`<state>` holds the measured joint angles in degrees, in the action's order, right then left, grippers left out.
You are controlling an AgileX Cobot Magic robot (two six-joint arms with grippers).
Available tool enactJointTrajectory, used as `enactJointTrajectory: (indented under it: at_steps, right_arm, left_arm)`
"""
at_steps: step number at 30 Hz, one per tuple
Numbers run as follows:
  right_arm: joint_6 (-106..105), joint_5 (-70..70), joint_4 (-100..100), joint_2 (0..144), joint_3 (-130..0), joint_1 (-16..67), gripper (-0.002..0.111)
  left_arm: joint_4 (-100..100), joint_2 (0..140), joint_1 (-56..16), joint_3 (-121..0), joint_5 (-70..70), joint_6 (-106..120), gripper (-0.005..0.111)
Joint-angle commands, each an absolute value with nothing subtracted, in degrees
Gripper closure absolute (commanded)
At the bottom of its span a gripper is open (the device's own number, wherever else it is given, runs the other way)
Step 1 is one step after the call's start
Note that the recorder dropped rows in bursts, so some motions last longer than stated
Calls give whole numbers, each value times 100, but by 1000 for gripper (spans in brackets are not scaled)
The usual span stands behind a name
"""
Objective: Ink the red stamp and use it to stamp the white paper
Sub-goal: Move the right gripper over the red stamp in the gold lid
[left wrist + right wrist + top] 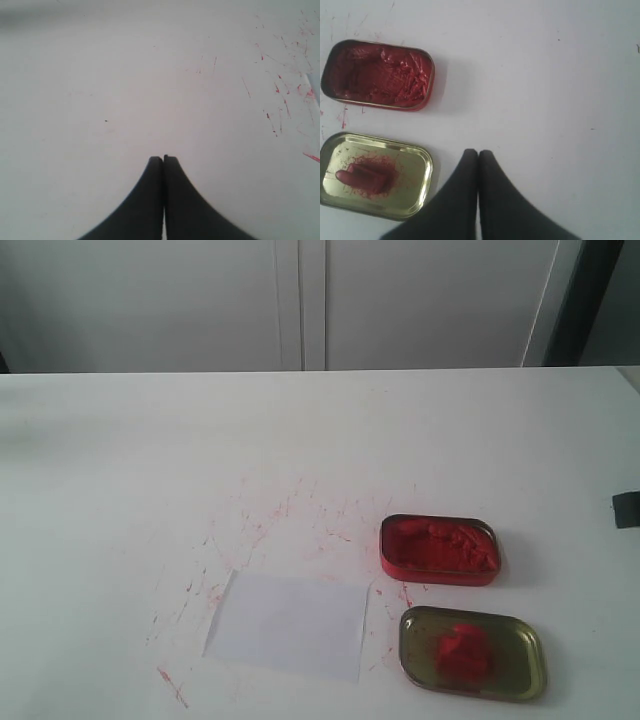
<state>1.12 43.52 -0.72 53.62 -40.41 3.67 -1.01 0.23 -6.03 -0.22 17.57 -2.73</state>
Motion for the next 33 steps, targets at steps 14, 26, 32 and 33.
enactJointTrajectory:
  at_steps: [14, 26, 32, 33]
  right_arm:
    - [-735, 4744, 199, 6142, -4510, 1207, 108]
    - [-1080, 5012, 282, 6790, -4962, 2065, 108]
    - [-1351, 5026, 282, 7115, -5135, 2524, 108]
    - [-1472, 5054, 282, 7165, -5161, 2612, 108]
  left_arm:
    - [-149, 0, -588, 0, 1751, -275, 107]
    - [-149, 0, -588, 0, 1751, -275, 107]
    - [-149, 0, -588, 0, 1751, -275, 107]
    - [-149, 0, -588, 0, 1751, -275, 107]
